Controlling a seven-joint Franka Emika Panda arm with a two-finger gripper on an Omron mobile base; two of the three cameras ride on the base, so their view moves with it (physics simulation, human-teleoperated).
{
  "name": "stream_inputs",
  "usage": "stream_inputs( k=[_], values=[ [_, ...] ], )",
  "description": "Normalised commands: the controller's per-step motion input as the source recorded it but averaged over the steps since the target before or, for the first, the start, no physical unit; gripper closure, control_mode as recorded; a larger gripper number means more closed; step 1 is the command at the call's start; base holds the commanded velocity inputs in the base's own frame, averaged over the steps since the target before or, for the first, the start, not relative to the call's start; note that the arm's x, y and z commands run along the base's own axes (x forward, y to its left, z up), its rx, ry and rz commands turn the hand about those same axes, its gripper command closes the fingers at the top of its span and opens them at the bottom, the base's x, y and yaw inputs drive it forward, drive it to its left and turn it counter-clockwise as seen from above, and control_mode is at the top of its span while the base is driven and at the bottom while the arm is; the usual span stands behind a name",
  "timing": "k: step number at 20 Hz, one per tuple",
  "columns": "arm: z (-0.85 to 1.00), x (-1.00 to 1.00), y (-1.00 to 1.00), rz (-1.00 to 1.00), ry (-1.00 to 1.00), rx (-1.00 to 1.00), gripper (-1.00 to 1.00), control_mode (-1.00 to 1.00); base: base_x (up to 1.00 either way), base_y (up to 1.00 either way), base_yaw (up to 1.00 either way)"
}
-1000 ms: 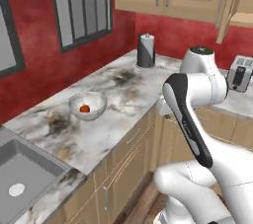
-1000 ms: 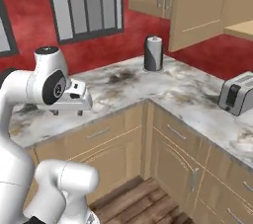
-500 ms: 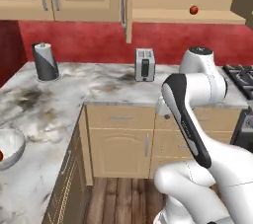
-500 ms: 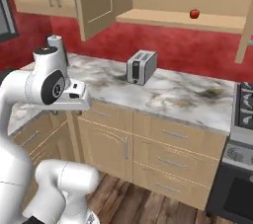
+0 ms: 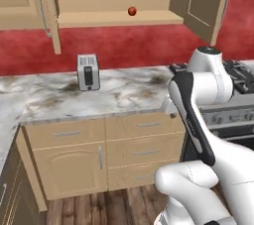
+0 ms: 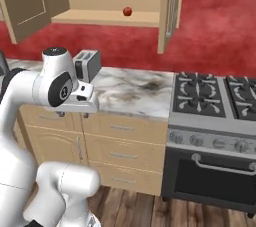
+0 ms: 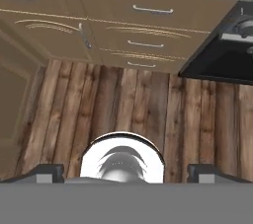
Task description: Pick the apples from the cabinet and place them in one bowl. Pick the pear from the sink and place it in the other bowl.
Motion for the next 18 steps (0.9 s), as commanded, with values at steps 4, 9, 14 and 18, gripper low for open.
stream_inputs(
  k=[4,9,14,18],
  values=[
    [0.00,0.00,0.00,0.00,0.00,0.00,-1.00,1.00,0.81,0.11,-0.05],
    [0.00,0.00,0.00,0.00,0.00,0.00,-1.00,1.00,1.00,0.14,-0.18],
    [0.00,0.00,0.00,0.00,0.00,0.00,-1.00,1.00,0.54,0.36,-0.14],
    [0.00,0.00,0.00,0.00,0.00,0.00,-1.00,1.00,0.08,0.48,-0.03]
  ],
)
